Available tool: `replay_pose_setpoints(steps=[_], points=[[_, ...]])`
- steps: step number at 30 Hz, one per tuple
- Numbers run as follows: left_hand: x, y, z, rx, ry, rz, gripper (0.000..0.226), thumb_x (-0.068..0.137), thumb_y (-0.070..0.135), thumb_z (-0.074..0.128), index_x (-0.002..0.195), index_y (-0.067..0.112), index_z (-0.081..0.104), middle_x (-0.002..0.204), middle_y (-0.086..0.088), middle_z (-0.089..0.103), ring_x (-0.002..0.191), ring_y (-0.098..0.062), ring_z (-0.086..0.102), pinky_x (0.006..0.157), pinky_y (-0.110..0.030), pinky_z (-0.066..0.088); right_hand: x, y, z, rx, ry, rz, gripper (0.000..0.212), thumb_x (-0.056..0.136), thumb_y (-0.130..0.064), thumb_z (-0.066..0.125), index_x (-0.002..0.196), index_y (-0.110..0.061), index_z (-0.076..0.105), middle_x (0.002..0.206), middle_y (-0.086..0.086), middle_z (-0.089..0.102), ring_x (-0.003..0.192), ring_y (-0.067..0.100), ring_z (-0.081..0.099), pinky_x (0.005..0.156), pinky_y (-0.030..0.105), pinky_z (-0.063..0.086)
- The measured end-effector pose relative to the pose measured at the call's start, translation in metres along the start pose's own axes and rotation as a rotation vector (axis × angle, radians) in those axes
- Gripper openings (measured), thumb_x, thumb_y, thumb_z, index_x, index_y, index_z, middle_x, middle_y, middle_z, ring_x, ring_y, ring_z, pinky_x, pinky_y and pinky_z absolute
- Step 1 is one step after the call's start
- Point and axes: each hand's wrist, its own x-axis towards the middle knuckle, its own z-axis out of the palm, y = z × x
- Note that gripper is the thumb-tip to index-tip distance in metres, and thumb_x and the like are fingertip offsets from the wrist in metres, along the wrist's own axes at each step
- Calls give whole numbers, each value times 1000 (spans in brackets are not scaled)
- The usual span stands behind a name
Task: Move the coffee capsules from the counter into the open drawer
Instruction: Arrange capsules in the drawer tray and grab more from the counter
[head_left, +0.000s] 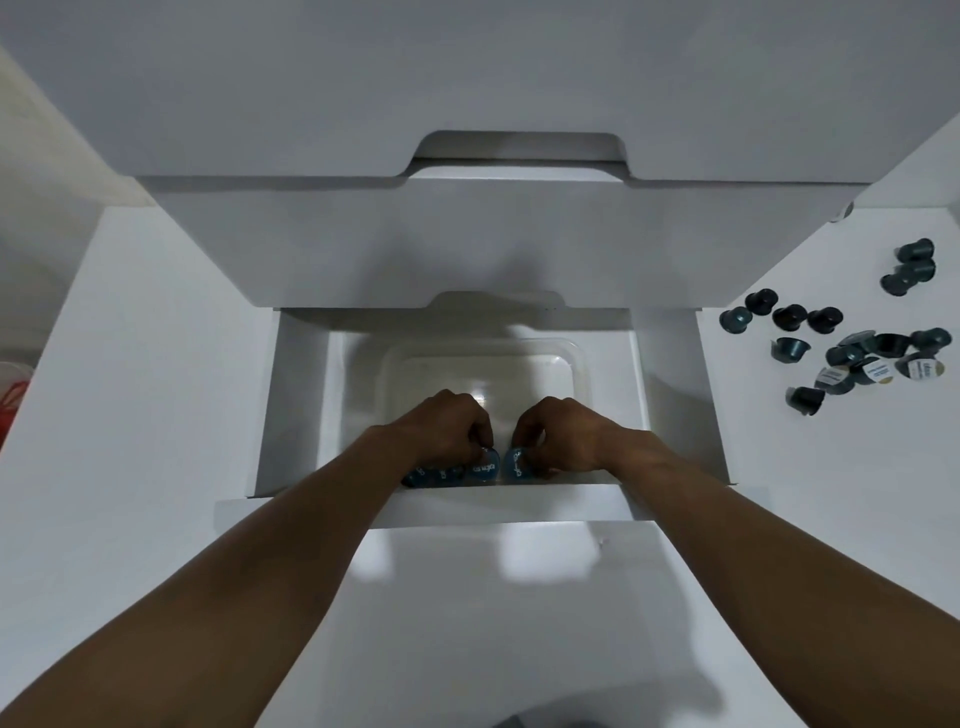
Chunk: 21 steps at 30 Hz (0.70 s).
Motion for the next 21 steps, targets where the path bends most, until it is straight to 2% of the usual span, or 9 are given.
replay_pose_setpoints(steps=[4, 8, 11, 15, 21], points=[[-2, 0, 1, 5, -13, -1, 17, 81, 21, 70, 98, 20, 72, 100, 1, 70, 90, -14, 63, 80, -25, 51, 2, -4, 3, -13, -13, -5, 13, 78, -18, 67, 89, -25, 69, 92, -3, 69, 77, 13, 65, 64, 21, 49], [-3, -1, 2, 11, -5, -17, 17, 81, 23, 70, 98, 22, 72, 101, 1, 70, 90, -13, 63, 79, -24, 50, 4, -4, 4, 2, -9, -7, 15, 79, -16, 68, 93, -21, 69, 93, 0, 69, 69, 13, 65, 67, 23, 53], [-4, 0, 0, 17, 7, -28, 24, 82, 24, 70, 106, 20, 69, 108, 0, 68, 96, -15, 62, 85, -25, 49, 3, -3, 2, 19, 14, -10, 23, 79, -16, 68, 102, -20, 66, 100, 1, 68, 72, 15, 65, 73, 24, 53], [-11, 7, -8, 46, 109, -73, 33, 83, 27, 69, 114, 16, 65, 113, -4, 66, 102, -19, 61, 89, -28, 49, 0, 0, -4, -64, 146, -47, 26, 83, -22, 65, 109, -17, 65, 110, 3, 64, 97, 19, 59, 84, 24, 46], [-37, 29, -12, 137, 394, -202, 37, 87, 34, 60, 119, 16, 60, 121, -8, 60, 111, -26, 55, 92, -36, 47, -20, 3, -18, -124, 442, -75, 33, 87, -31, 58, 115, -15, 59, 118, 6, 61, 109, 26, 55, 86, 31, 41]])
